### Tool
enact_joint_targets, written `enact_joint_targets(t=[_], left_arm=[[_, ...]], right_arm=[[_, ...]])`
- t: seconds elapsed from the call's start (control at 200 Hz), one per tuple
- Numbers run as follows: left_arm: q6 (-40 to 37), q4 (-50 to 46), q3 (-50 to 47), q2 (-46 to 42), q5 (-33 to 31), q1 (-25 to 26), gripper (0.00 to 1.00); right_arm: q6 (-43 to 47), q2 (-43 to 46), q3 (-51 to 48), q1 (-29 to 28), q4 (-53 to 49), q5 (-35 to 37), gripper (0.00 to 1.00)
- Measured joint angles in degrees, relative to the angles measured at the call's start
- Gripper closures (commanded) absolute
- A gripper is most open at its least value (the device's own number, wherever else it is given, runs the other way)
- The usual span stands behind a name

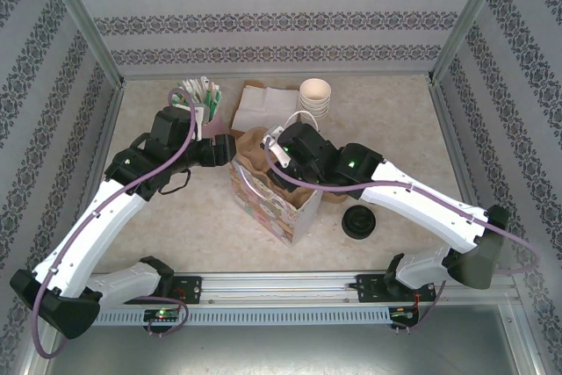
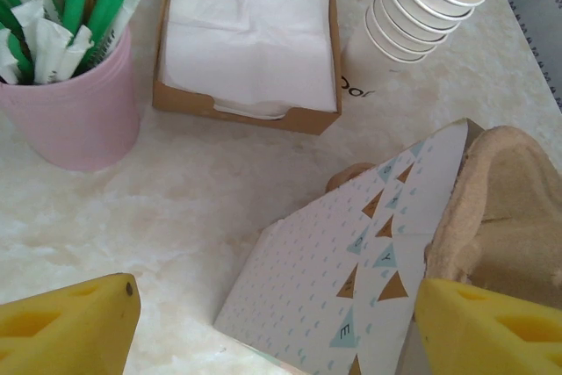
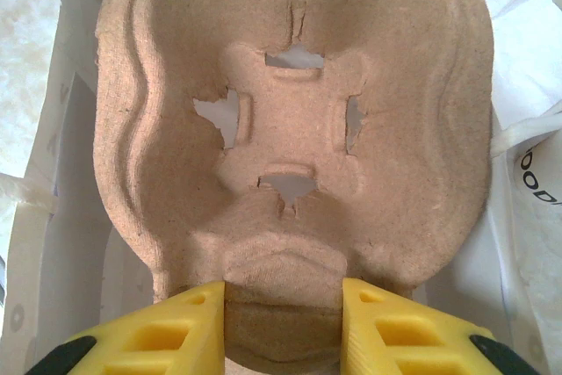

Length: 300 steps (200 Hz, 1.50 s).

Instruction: Pack the takeout coffee

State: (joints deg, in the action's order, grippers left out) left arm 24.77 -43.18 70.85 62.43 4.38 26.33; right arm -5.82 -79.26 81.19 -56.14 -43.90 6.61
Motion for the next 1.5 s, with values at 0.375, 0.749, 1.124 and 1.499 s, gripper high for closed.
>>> enact_joint_targets(t=[0.375, 0.749, 1.124, 1.499], left_arm=[[0.1, 0.0, 0.0, 0.0, 3.2, -1.0, 0.30], [0.1, 0.3, -1.0, 0.0, 8.9, -1.3, 0.43], [0.1, 0.4, -1.9, 0.1, 9.4, -2.1, 0.46], [2.9, 2.7, -3.2, 0.3, 8.9, -2.1, 0.48]], right_arm=[[-0.2, 0.0, 0.0, 0.0, 0.0, 0.1, 0.66], [-0.2, 0.0, 0.0, 0.0, 0.0, 0.5, 0.66], [-0.6, 0.3, 0.0, 0.0, 0.0, 0.5, 0.67], [-1.3, 0.9, 0.0, 0.0, 0.0, 0.4, 0.67]])
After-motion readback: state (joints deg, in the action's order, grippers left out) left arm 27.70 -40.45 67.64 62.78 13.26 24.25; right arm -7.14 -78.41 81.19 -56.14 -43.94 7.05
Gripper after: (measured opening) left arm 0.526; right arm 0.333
